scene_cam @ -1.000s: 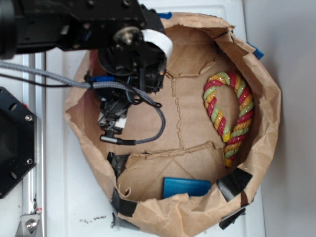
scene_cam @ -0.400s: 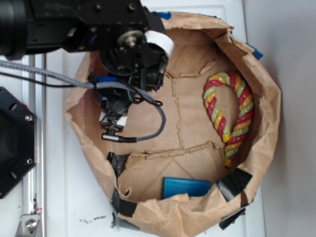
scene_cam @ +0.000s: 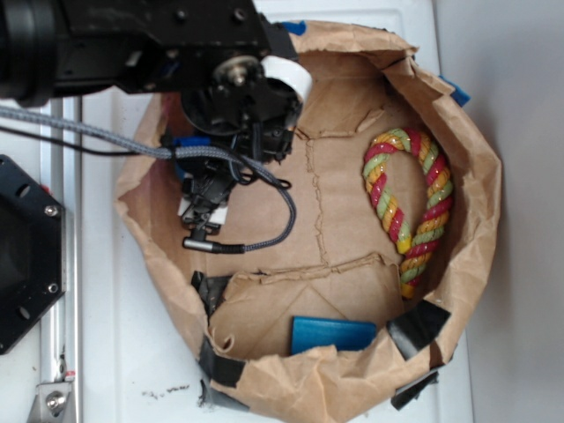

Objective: Grab the blue ball.

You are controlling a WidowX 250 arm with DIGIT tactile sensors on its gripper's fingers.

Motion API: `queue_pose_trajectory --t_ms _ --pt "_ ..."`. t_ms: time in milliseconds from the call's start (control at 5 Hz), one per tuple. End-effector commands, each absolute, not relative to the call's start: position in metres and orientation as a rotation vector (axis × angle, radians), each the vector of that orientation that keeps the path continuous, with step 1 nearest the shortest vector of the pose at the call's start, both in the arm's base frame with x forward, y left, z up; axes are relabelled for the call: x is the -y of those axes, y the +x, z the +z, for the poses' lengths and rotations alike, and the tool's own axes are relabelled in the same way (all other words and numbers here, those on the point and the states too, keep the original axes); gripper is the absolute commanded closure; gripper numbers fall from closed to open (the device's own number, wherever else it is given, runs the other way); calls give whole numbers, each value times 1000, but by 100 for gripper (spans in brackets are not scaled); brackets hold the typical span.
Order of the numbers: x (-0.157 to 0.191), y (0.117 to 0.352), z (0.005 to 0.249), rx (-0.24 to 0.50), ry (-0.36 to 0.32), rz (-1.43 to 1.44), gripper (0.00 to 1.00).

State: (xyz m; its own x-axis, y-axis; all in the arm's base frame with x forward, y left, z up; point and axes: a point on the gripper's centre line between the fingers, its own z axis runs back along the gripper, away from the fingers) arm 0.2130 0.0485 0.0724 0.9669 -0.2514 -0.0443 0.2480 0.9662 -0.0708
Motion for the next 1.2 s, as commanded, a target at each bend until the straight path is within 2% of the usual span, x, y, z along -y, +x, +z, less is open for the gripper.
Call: queue_pose_trajectory --t_ms 0,400,600,800,1000 --pt "-50 222 71 -26 -9 -246 0" --pt "-49 217 57 -60 36 -280 0" --pt "-42 205 55 -77 41 -331 0" --pt "-38 200 52 -100 25 -351 0" --pt "-34 194 62 -92 -18 -375 0"
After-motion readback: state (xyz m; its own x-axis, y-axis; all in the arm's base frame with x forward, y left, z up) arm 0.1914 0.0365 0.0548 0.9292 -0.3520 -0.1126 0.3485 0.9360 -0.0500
